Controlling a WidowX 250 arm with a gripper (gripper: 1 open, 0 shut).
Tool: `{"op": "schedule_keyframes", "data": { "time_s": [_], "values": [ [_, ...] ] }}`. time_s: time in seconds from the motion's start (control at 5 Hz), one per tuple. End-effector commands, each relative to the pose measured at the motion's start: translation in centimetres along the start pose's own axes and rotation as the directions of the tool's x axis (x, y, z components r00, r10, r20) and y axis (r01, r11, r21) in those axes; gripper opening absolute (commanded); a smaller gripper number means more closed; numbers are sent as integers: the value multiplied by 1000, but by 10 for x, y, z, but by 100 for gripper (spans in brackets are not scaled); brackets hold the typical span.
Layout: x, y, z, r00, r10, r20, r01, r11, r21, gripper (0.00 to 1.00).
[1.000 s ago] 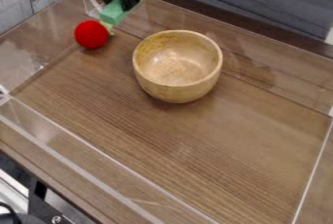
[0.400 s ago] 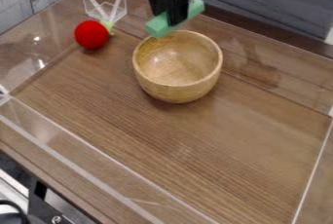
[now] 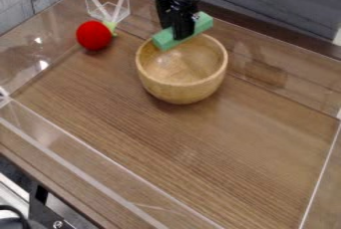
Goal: Put the green block in the brown bowl
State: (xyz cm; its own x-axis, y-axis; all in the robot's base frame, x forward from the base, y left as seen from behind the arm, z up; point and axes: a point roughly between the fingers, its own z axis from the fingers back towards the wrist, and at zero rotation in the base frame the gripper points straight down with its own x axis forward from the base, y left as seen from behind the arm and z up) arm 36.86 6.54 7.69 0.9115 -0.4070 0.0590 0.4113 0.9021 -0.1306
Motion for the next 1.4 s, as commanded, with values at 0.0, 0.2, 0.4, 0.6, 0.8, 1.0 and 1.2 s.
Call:
{"op": "schedule_keyframes", "data": {
  "time_s": [0.0, 0.2, 0.4, 0.6, 0.8, 1.0, 1.2],
  "values": [
    [6, -15, 2, 998, -59, 18, 59, 998, 5, 0],
    [6, -26, 0, 995, -93, 22, 94, 996, -6, 0],
    [8, -29, -3, 994, -103, 31, 104, 995, -9, 0],
    [10, -33, -3, 992, -114, 44, 115, 993, -12, 0],
    [11, -34, 8, 984, -170, 52, 172, 985, -18, 0],
    [11, -35, 22, 972, -225, 65, 227, 974, -21, 0],
    [12, -27, 31, 975, -206, 83, 207, 978, -14, 0]
  ]
}}
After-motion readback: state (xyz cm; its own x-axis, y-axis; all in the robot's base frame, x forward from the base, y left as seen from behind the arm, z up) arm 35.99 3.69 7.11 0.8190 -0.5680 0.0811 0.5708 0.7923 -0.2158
